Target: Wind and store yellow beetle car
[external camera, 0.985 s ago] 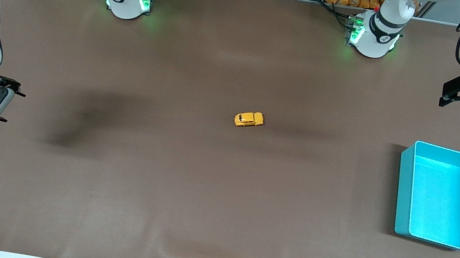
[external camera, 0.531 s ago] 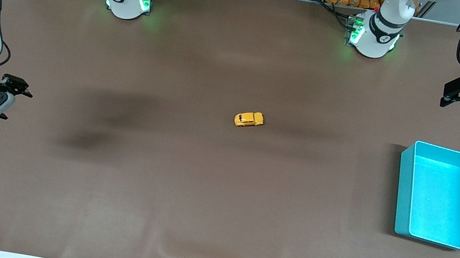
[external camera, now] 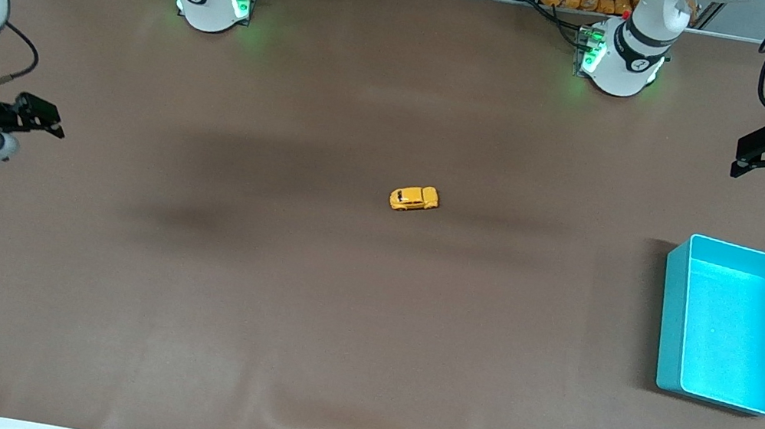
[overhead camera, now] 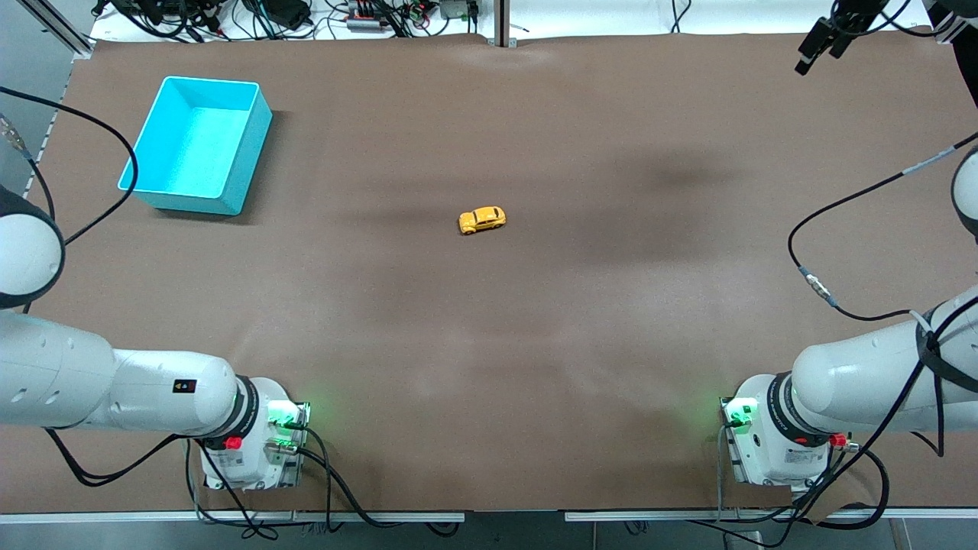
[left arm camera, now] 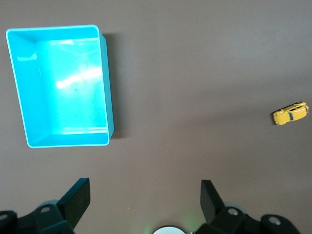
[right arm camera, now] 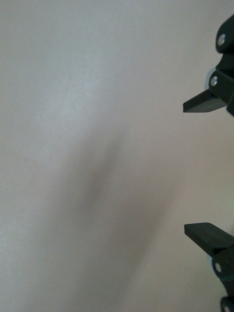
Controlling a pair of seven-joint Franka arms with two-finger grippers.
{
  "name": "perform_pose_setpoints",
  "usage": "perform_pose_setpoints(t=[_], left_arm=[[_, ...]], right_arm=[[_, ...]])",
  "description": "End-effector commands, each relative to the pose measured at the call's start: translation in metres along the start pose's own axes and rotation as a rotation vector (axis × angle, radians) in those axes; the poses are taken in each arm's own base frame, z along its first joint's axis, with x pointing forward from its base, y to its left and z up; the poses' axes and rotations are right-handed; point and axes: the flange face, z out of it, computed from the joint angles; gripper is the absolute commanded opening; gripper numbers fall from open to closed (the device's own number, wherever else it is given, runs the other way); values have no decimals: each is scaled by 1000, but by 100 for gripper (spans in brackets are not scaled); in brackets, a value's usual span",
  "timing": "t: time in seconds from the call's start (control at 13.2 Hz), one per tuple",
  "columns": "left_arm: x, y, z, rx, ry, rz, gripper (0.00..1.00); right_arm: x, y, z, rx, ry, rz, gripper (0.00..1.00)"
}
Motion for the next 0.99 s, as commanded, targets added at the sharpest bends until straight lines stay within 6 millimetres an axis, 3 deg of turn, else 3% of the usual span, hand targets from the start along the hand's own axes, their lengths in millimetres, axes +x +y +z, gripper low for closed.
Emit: perform_pose_setpoints(t=[0.0, 0.3, 0.53, 0.61, 0.68, 0.91], left_arm=[[1, 31, -12, -69, 21, -5, 100], [9, 93, 0, -103, -23, -219, 100], [12, 132, 14, -98, -57, -319, 100], [12, 138, 21, -94, -76, -341, 100], [13, 145, 28, -93, -92, -357, 100], [24, 190, 64, -106, -179, -446, 100]], right_arm=[[-24, -8, -34, 2, 15, 98, 100], [-44, -2, -62, 21, -5, 181, 100], [-58, -5, -85, 14, 41, 346, 100], [-65, -11, -99, 3, 73, 348, 100], [-67, -13, -101, 2, 80, 351, 100], [-71, -25, -111, 9, 144, 420, 100]])
